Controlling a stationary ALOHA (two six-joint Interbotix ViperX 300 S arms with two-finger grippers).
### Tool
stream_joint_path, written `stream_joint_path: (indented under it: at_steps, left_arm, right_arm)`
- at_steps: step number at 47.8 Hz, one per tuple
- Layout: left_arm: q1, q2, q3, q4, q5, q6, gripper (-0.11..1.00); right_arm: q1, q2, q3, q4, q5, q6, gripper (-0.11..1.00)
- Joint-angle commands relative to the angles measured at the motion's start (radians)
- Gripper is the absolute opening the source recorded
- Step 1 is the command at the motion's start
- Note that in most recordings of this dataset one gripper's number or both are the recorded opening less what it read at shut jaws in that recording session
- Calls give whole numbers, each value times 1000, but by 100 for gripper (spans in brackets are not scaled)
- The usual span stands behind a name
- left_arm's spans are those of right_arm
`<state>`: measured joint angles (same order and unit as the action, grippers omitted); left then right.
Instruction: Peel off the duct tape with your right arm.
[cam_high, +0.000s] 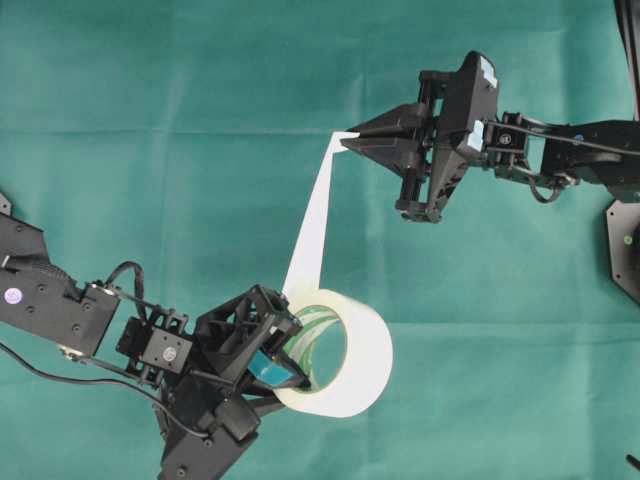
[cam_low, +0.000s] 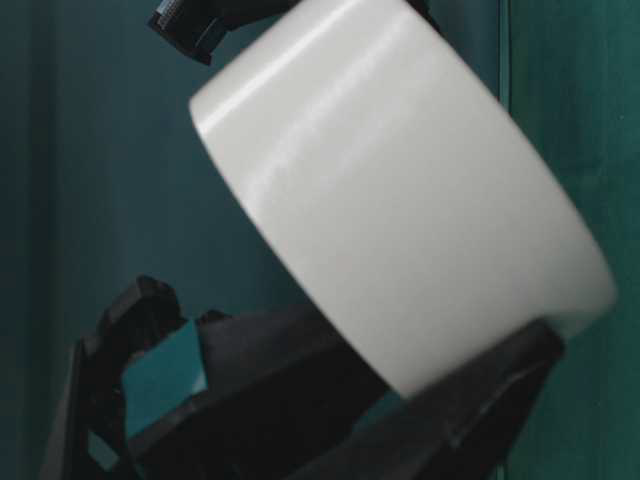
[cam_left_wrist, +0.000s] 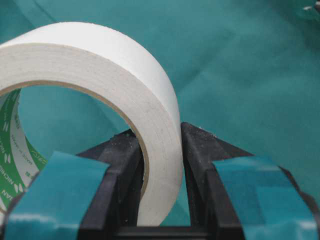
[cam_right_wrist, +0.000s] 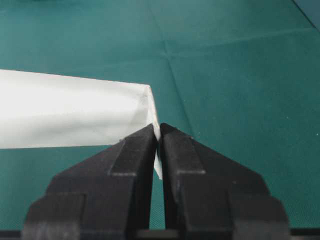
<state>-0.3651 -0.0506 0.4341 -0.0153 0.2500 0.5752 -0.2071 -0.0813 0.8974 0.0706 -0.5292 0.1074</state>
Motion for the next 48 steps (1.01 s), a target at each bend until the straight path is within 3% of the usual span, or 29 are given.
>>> stream_joint_path:
  at_steps: [1, 25, 32, 40, 48]
  left_arm:
    - [3, -43, -11, -3, -14, 2, 20]
    - [18, -69, 2, -2, -8, 5, 20]
    - [29, -89, 14, -2, -8, 3, 20]
    - [52, -132, 28, -3, -6, 3, 20]
    - [83, -183, 52, -3, -14, 3, 20]
  right_arm:
    - [-9, -23, -23, 2, -3, 0, -9]
    - [-11, -21, -28, 2, -9, -6, -7]
    - [-11, -21, -26, 0, -9, -8, 13]
    - [-11, -21, -20, 2, -9, -8, 55]
    - [-11, -40, -11, 0, -11, -8, 56]
